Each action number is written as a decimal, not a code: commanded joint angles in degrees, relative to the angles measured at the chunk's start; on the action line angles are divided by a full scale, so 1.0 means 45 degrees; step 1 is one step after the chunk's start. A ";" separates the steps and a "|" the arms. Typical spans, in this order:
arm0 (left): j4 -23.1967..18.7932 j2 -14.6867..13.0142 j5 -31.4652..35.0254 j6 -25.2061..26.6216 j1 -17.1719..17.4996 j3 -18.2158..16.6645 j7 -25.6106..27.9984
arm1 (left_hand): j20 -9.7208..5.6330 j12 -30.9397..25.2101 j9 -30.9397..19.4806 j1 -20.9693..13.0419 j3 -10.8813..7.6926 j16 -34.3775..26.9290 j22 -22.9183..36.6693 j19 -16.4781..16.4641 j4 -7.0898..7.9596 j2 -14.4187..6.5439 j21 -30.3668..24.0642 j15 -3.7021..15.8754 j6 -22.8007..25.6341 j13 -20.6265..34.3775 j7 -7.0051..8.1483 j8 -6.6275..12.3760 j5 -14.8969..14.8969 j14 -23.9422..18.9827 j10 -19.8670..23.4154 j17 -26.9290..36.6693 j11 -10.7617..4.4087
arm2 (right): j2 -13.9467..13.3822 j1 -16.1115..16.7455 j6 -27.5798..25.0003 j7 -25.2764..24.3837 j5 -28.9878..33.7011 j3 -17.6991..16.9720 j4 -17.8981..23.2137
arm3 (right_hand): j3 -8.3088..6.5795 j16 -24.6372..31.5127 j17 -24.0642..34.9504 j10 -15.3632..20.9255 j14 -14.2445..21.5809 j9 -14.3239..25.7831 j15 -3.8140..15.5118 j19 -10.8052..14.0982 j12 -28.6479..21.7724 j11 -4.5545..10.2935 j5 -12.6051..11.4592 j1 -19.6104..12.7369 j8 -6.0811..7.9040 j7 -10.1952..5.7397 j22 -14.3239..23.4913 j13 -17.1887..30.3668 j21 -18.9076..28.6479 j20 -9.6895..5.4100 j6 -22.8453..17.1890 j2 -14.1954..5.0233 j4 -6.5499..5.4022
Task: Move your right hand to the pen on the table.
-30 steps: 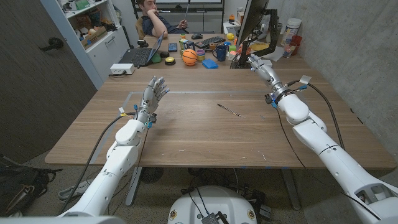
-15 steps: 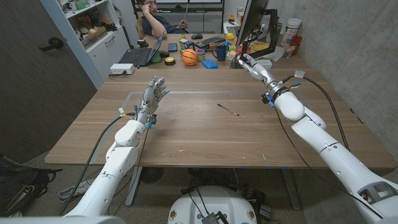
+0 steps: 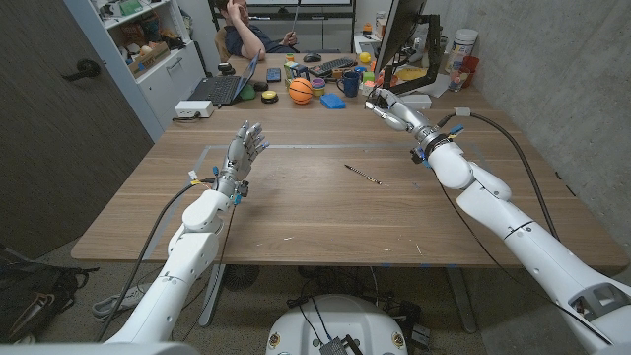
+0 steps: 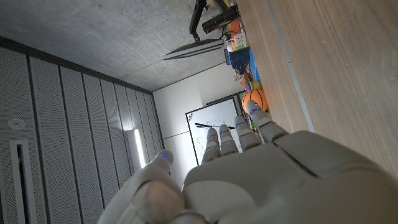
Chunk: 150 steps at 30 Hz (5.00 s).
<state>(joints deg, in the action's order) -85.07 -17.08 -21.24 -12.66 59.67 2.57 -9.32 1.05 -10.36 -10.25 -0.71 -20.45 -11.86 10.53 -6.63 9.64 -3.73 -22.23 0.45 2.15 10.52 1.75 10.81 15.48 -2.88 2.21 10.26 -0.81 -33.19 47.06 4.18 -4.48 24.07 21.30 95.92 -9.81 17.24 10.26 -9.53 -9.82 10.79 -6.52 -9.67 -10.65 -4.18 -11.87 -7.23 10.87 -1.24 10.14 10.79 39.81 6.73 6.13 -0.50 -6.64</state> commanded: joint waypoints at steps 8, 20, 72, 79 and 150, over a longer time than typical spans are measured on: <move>-0.0089 0.0187 0.0184 0.0226 0.0024 -0.0102 -0.0083 | -0.0008 -0.0067 -0.0076 0.0020 0.0073 -0.0056 0.0040 -0.0169 -0.0005 -0.0517 0.0063 -0.0050 0.0184 0.0036 0.0069 0.0067 0.0069 -0.0095 0.0061 0.0020 -0.0008 | -0.0148 -0.0431 -0.1489 0.0217 0.1979 0.0924 0.0252 | 0.0077 -0.0017 0.0029 -0.0230 -0.1205 0.0023 0.0213 -0.1560 0.0007 0.0241 -0.0109 -0.0100 -0.0054 -0.0240 -0.0010 0.0046 -0.0164 0.0260 0.0280 0.0188 0.0110; -0.0109 0.0220 0.0219 0.0331 0.0037 -0.0173 -0.0158 | 0.0008 -0.0067 -0.0077 0.0021 0.0111 -0.0054 0.0042 -0.0196 -0.0003 -0.0522 0.0103 -0.0033 0.0187 0.0037 0.0074 0.0061 0.0081 -0.0098 0.0064 0.0019 0.0004 | -0.0135 -0.0542 -0.1564 0.0328 0.2321 0.1296 0.0084 | 0.0072 -0.0249 0.0021 -0.0821 -0.1551 0.0021 0.0265 -0.1583 0.0122 0.0368 -0.0229 -0.0410 -0.0102 -0.0346 -0.0019 0.0051 -0.0426 0.0546 0.0634 0.0149 0.0310; -0.0403 0.0296 0.0330 0.0281 0.0429 -0.0435 -0.0206 | 0.0032 -0.0071 -0.0085 0.0021 0.0261 -0.0041 0.0049 -0.0244 -0.0007 -0.0508 0.0272 -0.0040 0.0263 0.0037 -0.0066 0.0061 0.0124 -0.0095 0.0081 0.0018 -0.0009 | 0.0178 -0.2034 -0.1145 0.1843 0.3765 0.3284 -0.1955 | 0.0026 -0.0511 0.0042 -0.0987 -0.1733 0.0046 0.0388 -0.1598 -0.0174 0.0406 -0.0318 -0.1145 0.0155 -0.0413 0.0008 0.0062 -0.1123 0.0361 0.0629 -0.0183 0.0724; -0.0435 0.0300 0.0353 0.0340 0.0441 -0.0435 -0.0220 | 0.0037 -0.0066 -0.0086 0.0022 0.0281 -0.0040 0.0050 -0.0255 -0.0008 -0.0501 0.0289 -0.0038 0.0259 0.0037 -0.0061 0.0058 0.0128 -0.0094 0.0071 0.0018 -0.0016 | 0.0213 -0.2093 -0.1181 0.1953 0.3722 0.3395 -0.2205 | 0.0016 -0.0487 0.0039 -0.0796 -0.1597 0.0038 0.0482 -0.1403 -0.0227 0.0428 -0.0342 -0.1265 0.0195 -0.0425 0.0008 0.0058 -0.1150 0.0206 0.0442 -0.0230 0.0792; 0.0035 0.0494 0.0507 0.0923 -0.0014 -0.0415 -0.0355 | 0.0040 -0.0066 -0.0088 0.0043 0.0517 -0.0023 0.0060 -0.0322 -0.0001 -0.0452 0.0499 -0.0057 0.0269 0.0037 -0.0052 0.0047 0.0194 -0.0063 0.0064 0.0018 -0.0022 | 0.0440 -0.2725 -0.0971 0.2408 0.3381 0.4058 -0.3553 | -0.0228 -0.0306 -0.0019 0.1375 0.0342 0.0001 0.1143 0.1087 -0.0336 0.0481 -0.1244 -0.3970 0.0305 -0.0493 -0.0006 -0.0005 -0.1597 -0.0556 -0.1575 -0.0394 0.2393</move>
<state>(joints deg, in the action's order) -86.54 -14.97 -18.59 -8.28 60.60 0.57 -10.38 1.34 -10.36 -10.52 -0.71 -18.39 -11.86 10.52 -7.54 9.64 -3.72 -20.12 0.44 3.07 10.51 1.84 10.81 16.12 -2.88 2.21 10.25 -0.81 -31.63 35.56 -0.66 6.38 39.95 39.27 81.03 -11.16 15.89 10.14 -3.47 -8.17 10.67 -1.43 -4.34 -12.41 -2.26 -16.98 -24.86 12.25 -3.38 10.01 10.66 32.82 4.10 -0.52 -2.18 4.19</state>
